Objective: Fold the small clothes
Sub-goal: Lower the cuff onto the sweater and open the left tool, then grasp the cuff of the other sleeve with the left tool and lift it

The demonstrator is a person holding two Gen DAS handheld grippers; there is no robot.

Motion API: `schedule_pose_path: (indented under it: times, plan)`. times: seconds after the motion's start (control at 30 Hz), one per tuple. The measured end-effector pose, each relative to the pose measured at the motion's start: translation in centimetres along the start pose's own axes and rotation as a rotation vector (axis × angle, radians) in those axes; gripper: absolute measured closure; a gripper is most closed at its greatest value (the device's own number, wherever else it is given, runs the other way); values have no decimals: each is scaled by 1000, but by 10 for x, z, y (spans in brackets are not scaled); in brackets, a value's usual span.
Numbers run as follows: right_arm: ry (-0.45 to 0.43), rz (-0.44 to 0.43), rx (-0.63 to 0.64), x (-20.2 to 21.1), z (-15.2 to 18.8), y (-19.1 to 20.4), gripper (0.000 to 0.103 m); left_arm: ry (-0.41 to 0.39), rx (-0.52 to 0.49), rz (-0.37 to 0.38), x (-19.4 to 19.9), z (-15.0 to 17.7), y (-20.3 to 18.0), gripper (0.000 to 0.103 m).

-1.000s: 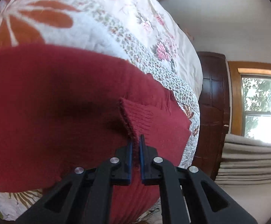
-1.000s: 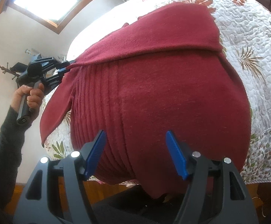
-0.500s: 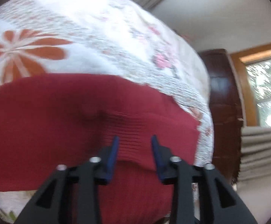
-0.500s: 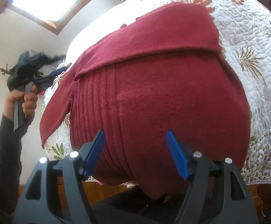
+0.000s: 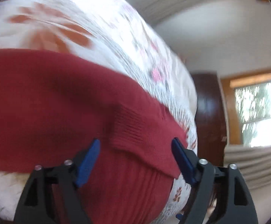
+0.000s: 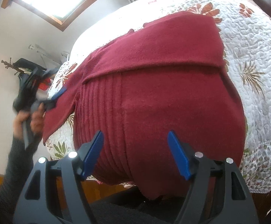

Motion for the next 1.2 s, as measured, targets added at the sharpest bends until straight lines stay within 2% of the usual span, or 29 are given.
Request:
schedule_pose_path:
  times: [0.1,0.17,0.27,0.33,0.47,0.7,0.73,0.77,0.9,0.93,0.97,1.1,1.2]
  plan:
    - [10,-18,46,-6,-6,15,31,-188,138,-69,89,-6,80,6]
    - [27,-26,89,-13,-8,29,31,-255,221,-99,129,-4,122,4]
    - [62,-41,154,-22,-9,52,31,-390,378,-117,195,2,190,4]
    - [74,-47,207,-27,-8,71,31,-478,480,-101,230,6,229,4]
    - [82,-55,248,-33,-6,91,30,-567,617,-97,261,11,276,4]
    - [84,-49,224,-35,-5,91,30,-577,643,-110,254,-19,293,5]
    - [79,-46,216,-34,-5,89,30,-577,644,-131,250,-26,292,6]
    - [75,-43,208,-33,-5,86,30,-573,647,-143,251,-22,294,10]
    - [66,-34,181,-30,-4,77,29,-537,681,-204,247,-23,299,40]
    - [65,-31,170,-30,-3,74,29,-529,674,-228,247,-23,299,44]
    - [66,-30,164,-29,-2,72,29,-526,670,-245,247,-21,299,56]
    - [66,-28,144,-28,0,67,29,-559,686,-251,254,-16,301,88]
    - [64,-30,147,-27,-1,68,29,-576,649,-261,260,-18,290,93]
Point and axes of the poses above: each gripper's, at about its wrist camera, not at the fingertips, and x roughly against the way its jaws point, y to its left, z to its underside, the point moved 8 cm from there along -x, roughly the way its jaws point, and after that the axes turned 3 degrees about -y, right-handed, at the moved point
